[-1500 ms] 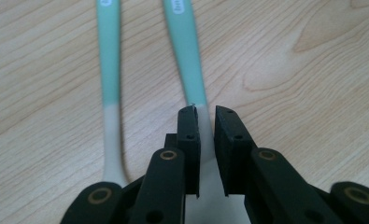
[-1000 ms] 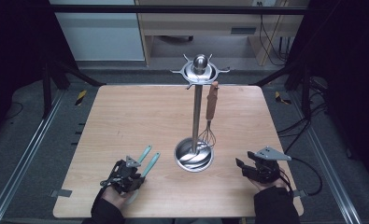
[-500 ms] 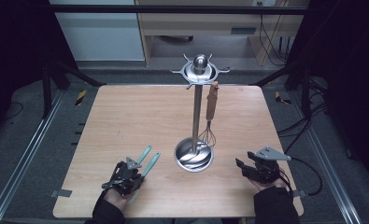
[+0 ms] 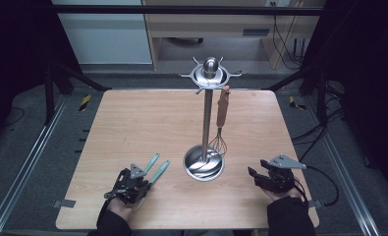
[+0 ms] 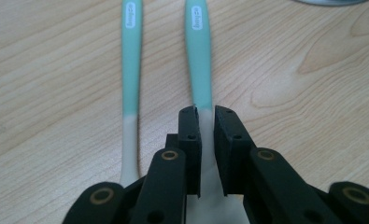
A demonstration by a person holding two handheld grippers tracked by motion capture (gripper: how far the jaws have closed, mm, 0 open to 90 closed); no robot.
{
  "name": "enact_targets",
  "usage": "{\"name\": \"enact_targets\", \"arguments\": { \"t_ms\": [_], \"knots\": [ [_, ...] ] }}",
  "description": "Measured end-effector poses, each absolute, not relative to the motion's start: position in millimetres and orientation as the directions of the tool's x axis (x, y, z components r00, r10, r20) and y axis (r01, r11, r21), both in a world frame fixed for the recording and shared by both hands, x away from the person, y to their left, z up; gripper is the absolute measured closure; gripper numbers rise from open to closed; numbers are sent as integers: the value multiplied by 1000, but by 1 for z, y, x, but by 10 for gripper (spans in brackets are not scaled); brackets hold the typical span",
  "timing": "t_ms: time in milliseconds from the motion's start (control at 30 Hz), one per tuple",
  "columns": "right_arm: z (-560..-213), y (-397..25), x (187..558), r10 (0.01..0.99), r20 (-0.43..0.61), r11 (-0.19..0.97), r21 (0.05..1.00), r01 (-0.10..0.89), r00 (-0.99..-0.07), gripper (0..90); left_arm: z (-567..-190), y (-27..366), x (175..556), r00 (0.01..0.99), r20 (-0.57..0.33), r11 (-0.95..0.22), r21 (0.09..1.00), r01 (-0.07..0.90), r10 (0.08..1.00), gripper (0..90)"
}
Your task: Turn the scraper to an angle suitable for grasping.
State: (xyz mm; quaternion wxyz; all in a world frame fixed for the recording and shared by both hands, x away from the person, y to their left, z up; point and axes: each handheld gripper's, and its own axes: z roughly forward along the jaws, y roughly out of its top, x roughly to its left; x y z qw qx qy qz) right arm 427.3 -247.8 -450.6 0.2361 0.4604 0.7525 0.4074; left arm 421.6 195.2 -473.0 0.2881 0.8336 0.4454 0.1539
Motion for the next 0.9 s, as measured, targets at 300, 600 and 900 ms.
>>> {"name": "enact_targets", "arguments": {
  "t_ms": [300,600,900],
  "knots": [
    [-451,-248,427,885,20,245,829,502,-465,431,-478,195,423,574,3,-468,581,665,819,811],
    [-451,-248,428,885,19,246,830,502,-466,431,-480,195,424,579,0,-479,563,674,815,806],
    [-451,-248,427,885,21,244,829,503,-465,430,-480,197,426,563,-26,-453,563,691,826,752]
  ]
}}
